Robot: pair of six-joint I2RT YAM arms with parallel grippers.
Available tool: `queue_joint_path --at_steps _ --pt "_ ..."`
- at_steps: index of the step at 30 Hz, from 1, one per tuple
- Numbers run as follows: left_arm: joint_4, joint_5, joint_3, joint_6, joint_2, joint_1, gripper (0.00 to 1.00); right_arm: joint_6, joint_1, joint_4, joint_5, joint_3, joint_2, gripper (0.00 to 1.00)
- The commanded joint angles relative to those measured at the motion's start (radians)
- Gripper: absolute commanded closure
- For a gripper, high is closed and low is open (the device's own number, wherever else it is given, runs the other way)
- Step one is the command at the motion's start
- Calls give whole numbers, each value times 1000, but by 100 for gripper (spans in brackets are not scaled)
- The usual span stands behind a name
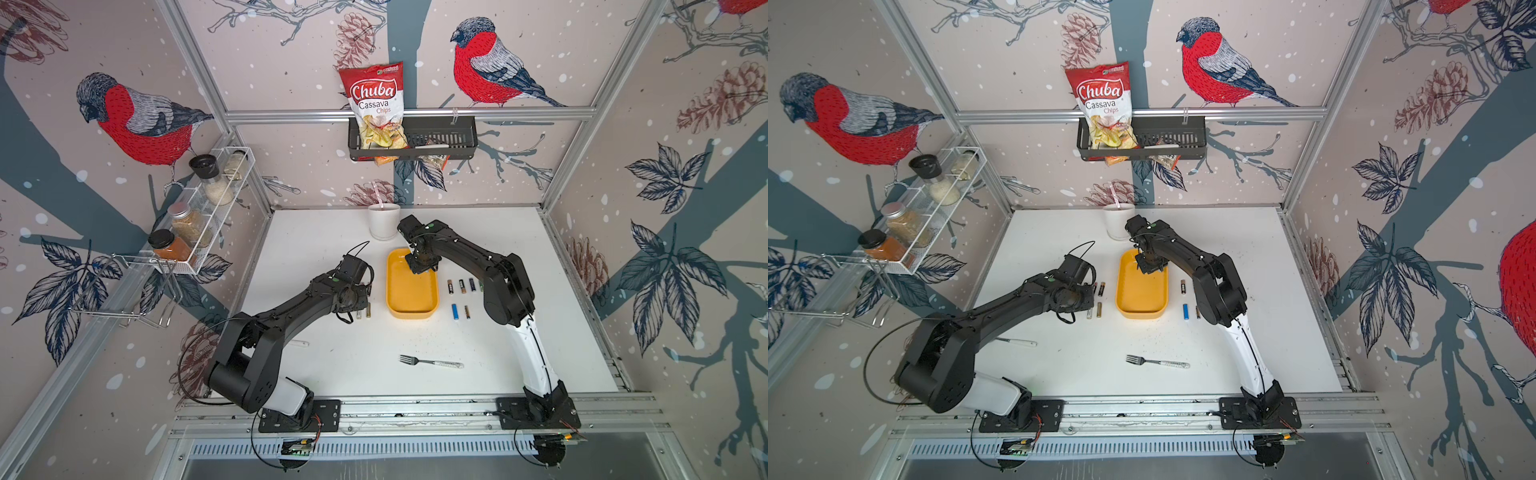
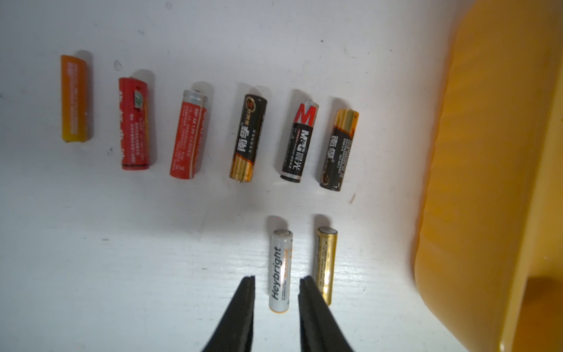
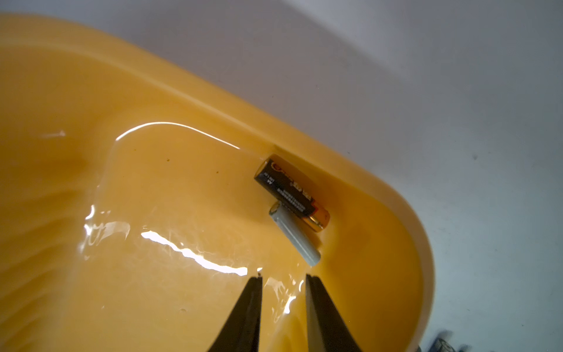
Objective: Take the batteries out of the storage box
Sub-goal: Pick up the battery from the storage box.
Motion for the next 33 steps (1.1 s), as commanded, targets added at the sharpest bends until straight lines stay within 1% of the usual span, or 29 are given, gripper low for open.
queue_joint_path --at_steps 1,11,21,29,33 --pt "-10 5 -3 14 2 2 70 -20 -1 -9 21 17 18 69" --pt "-11 5 -3 14 4 3 70 -37 -5 -4 41 28 66 69" --pt "-15 3 -3 14 6 4 70 -53 -2 4 64 23 74 68" --pt "-17 1 -4 13 4 4 70 -59 -6 2 45 22 84 67" --pt "-18 2 -3 14 3 4 70 -62 -5 0 12 23 80 71"
